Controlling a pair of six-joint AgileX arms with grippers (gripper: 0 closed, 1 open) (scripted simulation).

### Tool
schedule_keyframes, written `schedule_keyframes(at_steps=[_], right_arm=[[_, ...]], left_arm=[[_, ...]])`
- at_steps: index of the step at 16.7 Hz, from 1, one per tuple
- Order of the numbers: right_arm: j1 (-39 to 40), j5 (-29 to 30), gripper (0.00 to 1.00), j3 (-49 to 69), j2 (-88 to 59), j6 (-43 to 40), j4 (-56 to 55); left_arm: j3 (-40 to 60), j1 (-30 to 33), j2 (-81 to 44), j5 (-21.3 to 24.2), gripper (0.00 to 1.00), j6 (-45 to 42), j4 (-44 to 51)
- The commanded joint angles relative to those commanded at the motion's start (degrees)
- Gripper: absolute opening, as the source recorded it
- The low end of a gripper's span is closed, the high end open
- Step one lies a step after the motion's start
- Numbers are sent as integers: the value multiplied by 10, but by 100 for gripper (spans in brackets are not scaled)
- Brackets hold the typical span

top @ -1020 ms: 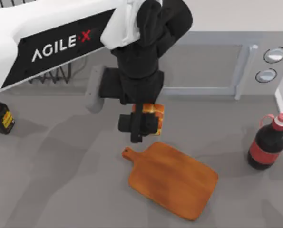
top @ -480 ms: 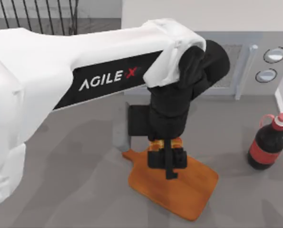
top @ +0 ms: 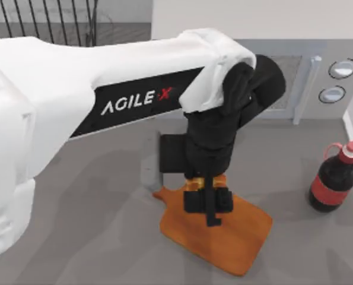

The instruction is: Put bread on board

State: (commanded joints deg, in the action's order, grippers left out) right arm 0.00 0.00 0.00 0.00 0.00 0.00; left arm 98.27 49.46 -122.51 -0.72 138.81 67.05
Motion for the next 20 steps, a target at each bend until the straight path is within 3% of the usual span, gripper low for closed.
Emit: schedule_keyframes(at_steps=[18,20], right_arm=[[0,0,100,0,0,0,0],[0,0,100,0,0,0,0]], left_arm=[[-56,5,-21,0,0,-2,-81],[-56,5,-21,0,15,-2,-81]])
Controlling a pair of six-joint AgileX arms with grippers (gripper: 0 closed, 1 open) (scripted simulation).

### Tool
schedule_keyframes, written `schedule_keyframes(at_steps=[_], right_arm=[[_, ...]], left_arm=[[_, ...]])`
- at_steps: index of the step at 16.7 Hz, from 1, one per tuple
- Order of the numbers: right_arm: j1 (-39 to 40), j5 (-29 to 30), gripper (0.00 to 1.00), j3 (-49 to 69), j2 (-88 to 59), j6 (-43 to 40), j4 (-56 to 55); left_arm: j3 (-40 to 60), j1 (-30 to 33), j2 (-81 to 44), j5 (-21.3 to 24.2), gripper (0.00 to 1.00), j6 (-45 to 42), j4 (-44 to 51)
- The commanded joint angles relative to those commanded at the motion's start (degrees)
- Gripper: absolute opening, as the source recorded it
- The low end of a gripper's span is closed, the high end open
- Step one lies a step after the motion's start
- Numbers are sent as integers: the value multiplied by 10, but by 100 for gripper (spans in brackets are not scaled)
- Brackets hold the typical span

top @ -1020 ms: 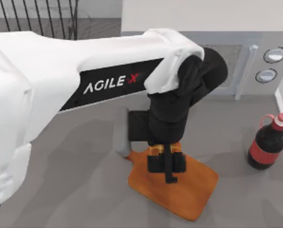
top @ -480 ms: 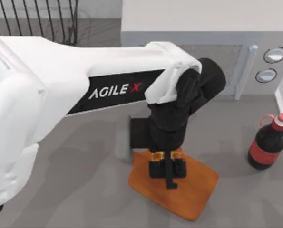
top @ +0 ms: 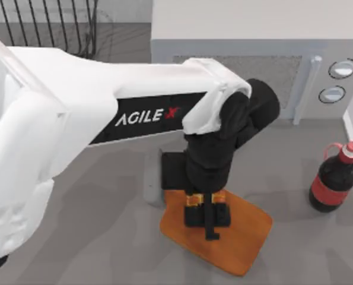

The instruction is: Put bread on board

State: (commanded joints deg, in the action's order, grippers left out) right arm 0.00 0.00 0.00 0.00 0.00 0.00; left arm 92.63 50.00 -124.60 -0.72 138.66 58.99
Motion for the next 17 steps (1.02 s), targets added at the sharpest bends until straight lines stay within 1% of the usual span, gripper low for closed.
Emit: schedule_keyframes(at_steps=[11,12,17], right_arm=[[0,0,100,0,0,0,0],[0,0,100,0,0,0,0],[0,0,100,0,0,0,0]], left_arm=[[0,0,0,0,98,0,0],[0,0,0,0,100,0,0],[0,0,0,0,100,0,0]])
